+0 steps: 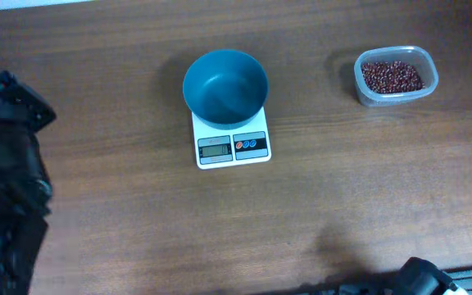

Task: Scoop item into bowl and weigh 50g on scale
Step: 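Move the held scoop with the right gripper over the bean tub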

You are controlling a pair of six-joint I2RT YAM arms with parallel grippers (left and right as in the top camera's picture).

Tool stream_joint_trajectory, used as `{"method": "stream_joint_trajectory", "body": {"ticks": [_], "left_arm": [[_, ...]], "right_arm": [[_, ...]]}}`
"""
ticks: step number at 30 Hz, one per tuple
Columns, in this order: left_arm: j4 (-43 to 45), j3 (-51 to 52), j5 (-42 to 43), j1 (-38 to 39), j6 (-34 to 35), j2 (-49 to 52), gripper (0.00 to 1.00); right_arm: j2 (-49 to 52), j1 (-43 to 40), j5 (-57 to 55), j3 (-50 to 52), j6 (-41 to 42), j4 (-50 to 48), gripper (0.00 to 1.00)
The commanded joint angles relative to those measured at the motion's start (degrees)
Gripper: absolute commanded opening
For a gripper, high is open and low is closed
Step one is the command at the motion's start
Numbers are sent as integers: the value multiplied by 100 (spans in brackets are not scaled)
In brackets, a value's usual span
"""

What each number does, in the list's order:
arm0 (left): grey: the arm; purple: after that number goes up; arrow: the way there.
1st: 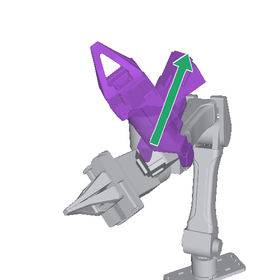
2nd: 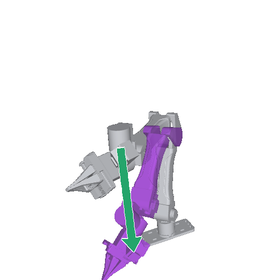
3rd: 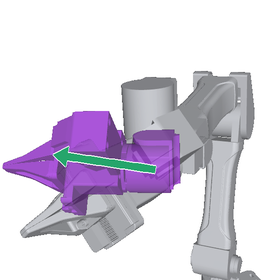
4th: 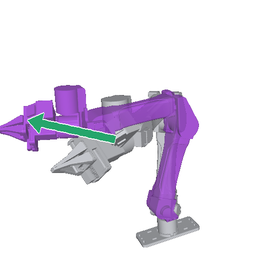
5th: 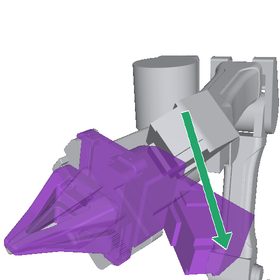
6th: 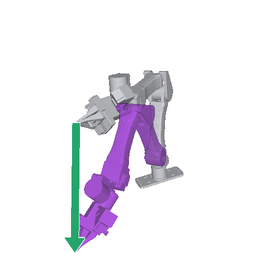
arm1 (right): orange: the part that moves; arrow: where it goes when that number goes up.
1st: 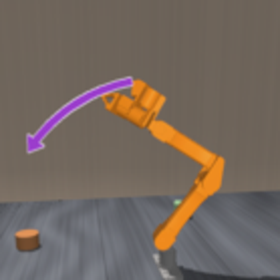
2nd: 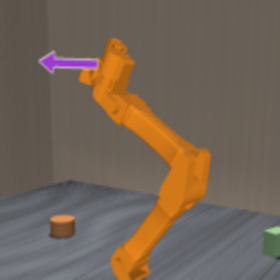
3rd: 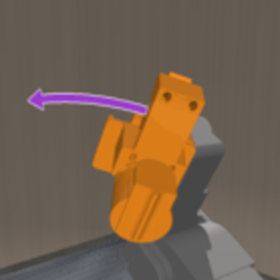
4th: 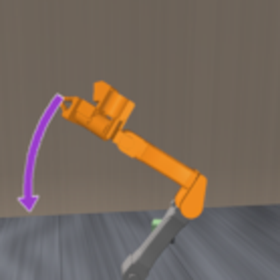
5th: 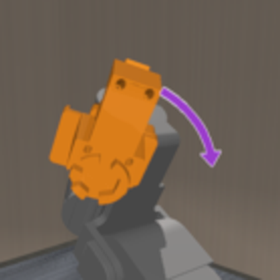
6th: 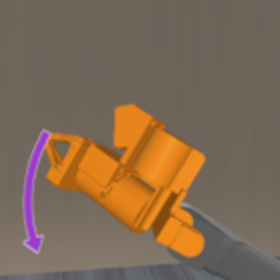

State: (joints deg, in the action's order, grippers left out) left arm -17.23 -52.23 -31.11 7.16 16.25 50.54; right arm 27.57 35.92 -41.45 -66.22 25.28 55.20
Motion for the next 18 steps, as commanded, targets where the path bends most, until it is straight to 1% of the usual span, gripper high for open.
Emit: {"method": "stream_joint_trajectory", "body": {"ticks": [1,2,3,5,7,8,10,12,13,16,18], "left_arm": [[4,-37,2227,-492,-1373,511,0],[-11,-37,2291,-492,-1550,632,0],[-90,-37,2411,-492,-1700,881,0],[-319,-37,3058,-490,-1998,1141,0],[-708,-39,3576,-426,-2264,1279,0],[-868,-39,3628,-369,-2385,1276,0],[-1217,-44,3626,-114,-2774,1224,0],[-1460,-55,3628,149,-2968,1156,0],[-1609,-98,3630,337,-2964,1104,0],[-2210,-356,3628,872,-2962,949,0],[-2846,-691,3703,1145,-2964,892,0]], "right_arm": [[979,-33,-321,-22,28,-195,4],[1161,-33,-321,-22,28,-291,4],[1718,-33,-317,-22,28,-800,4],[2149,-50,-286,-24,26,-1351,4],[2455,-302,201,-24,24,-1751,4],[2522,-452,437,-24,24,-1814,4],[2693,-1106,1386,-24,0,-1928,4],[2815,-1593,1963,-24,2,-1947,4],[2922,-1991,2459,-24,0,-1947,4],[3211,-2684,3368,-24,0,-2037,4],[3410,-2881,3506,-24,-162,-2159,4]]}}
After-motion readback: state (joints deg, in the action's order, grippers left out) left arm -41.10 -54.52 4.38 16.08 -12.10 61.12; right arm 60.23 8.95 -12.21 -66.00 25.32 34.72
